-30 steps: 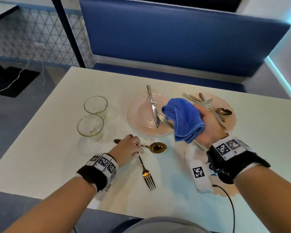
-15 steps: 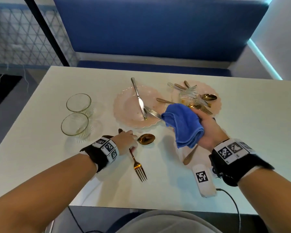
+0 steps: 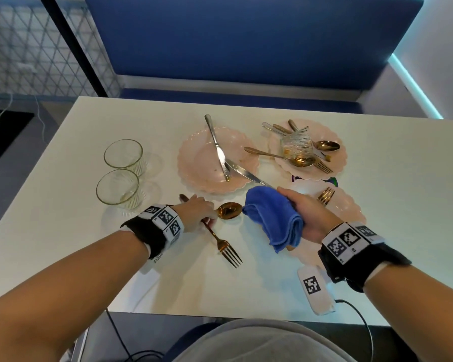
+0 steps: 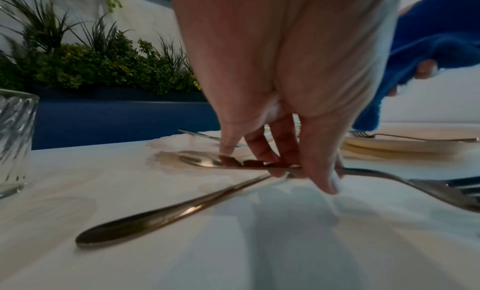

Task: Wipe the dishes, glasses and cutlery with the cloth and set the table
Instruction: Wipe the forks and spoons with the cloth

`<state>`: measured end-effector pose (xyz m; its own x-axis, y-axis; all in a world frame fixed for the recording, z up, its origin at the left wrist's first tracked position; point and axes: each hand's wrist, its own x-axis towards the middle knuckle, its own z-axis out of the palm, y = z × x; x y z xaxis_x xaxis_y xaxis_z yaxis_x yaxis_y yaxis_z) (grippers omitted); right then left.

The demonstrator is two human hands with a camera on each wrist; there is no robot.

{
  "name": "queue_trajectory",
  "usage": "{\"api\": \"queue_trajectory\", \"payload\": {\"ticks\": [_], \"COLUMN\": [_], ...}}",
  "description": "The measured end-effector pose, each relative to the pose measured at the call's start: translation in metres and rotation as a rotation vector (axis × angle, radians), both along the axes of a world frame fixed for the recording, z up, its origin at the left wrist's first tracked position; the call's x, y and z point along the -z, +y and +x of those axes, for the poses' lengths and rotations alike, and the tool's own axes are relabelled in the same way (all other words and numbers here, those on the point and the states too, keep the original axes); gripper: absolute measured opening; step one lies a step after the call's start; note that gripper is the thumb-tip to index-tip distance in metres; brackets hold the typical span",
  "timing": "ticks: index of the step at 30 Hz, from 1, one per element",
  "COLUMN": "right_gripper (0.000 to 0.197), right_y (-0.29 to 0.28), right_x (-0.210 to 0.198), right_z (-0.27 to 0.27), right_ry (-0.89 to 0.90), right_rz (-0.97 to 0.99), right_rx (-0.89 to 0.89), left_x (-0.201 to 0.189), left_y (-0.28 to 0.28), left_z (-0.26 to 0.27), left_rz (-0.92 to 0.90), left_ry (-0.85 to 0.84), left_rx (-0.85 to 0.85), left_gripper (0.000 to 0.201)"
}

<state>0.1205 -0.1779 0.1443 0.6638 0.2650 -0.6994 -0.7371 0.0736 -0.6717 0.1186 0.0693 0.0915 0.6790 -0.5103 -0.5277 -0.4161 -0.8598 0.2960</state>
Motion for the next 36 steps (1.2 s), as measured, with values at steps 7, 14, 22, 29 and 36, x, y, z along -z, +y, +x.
{"api": "queue_trajectory", "payload": {"ticks": [7, 14, 22, 29, 36], "right_gripper": [0.041, 0.029, 0.035, 0.029, 0.039], "right_y": [0.02, 0.02, -0.002, -0.029, -0.066], "right_x": [0.014, 0.013, -0.006, -0.021, -0.028], "right_z": [-0.002, 0.004, 0.022, 0.044, 0.077], "right_ry": [0.014, -0.127, -0.444, -0.682, -0.867], "right_rz": [-0.109, -0.168, -0.457, -0.626, -0.802], "right_rx": [-0.235, -0.732, -0.875, -0.792, -0.33], "left_x": [-0.024, -0.052, -0.068, -0.079, -0.092], "left_y": [-0.015, -0.038, -0.049, -0.056, -0.056], "left_z": [0.01, 0.031, 0.039, 0.04, 0.042], "left_rz": [-0.103, -0.239, -0.321, -0.288, -0.34], "left_ry": [-0.036, -0.029, -0.065, -0.198, -0.309], "left_rx": [-0.075, -0.052, -0.113, -0.181, -0.416], "left_gripper": [0.017, 0.016, 0.016, 0.018, 0.021]}}
